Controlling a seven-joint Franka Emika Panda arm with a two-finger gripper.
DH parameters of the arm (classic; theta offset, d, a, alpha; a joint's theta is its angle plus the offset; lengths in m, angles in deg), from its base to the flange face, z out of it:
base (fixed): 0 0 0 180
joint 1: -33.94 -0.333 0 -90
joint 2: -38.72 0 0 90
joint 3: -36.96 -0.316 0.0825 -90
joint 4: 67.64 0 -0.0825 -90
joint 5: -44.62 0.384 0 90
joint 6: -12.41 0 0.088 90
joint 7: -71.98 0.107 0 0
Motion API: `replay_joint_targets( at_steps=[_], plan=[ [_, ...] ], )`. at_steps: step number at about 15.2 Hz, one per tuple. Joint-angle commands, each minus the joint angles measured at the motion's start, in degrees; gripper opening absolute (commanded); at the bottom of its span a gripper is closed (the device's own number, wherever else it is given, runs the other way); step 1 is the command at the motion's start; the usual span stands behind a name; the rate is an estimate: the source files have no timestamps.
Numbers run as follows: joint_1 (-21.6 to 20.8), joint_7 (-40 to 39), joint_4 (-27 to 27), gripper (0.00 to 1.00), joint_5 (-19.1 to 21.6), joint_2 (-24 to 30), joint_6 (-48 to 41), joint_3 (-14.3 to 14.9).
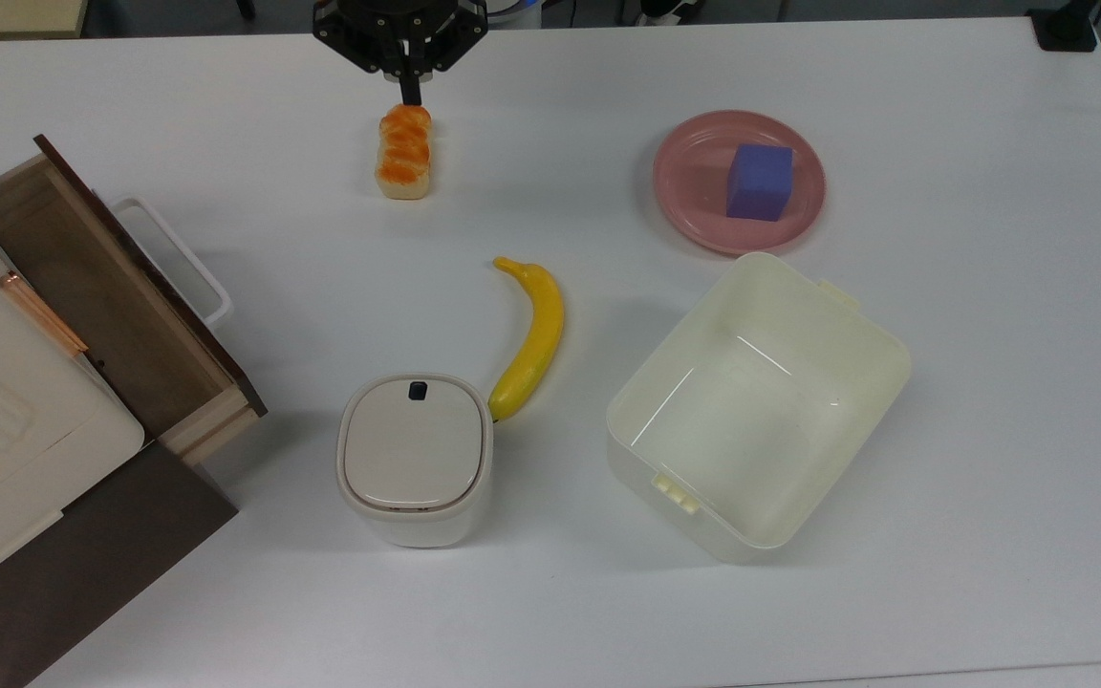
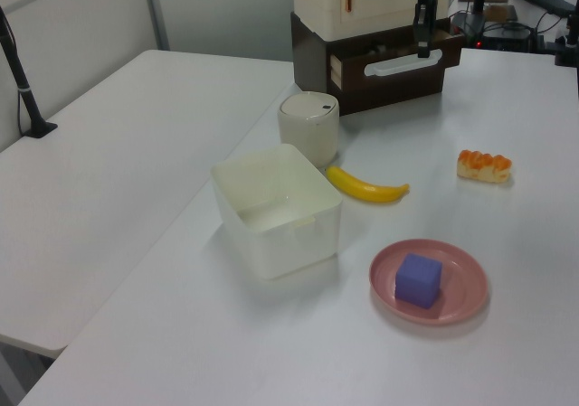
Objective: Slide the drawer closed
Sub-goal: 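Lower the gripper and swing it toward the open wooden drawer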
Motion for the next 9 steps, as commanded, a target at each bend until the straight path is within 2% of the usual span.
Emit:
replay_joint_targets(
  at_steps=[1, 4, 9],
  plan=[
    [-0.04, -0.89, -0.28, 0.00, 1.77, -0.83, 1.31, 0.52],
    [0.14, 1.55, -0.54, 0.00, 1.77, -1.71, 2.97, 0.96],
    [4.00, 14.27, -2.56, 0.00, 4.15, -5.57, 10.60, 1.04]
  ],
)
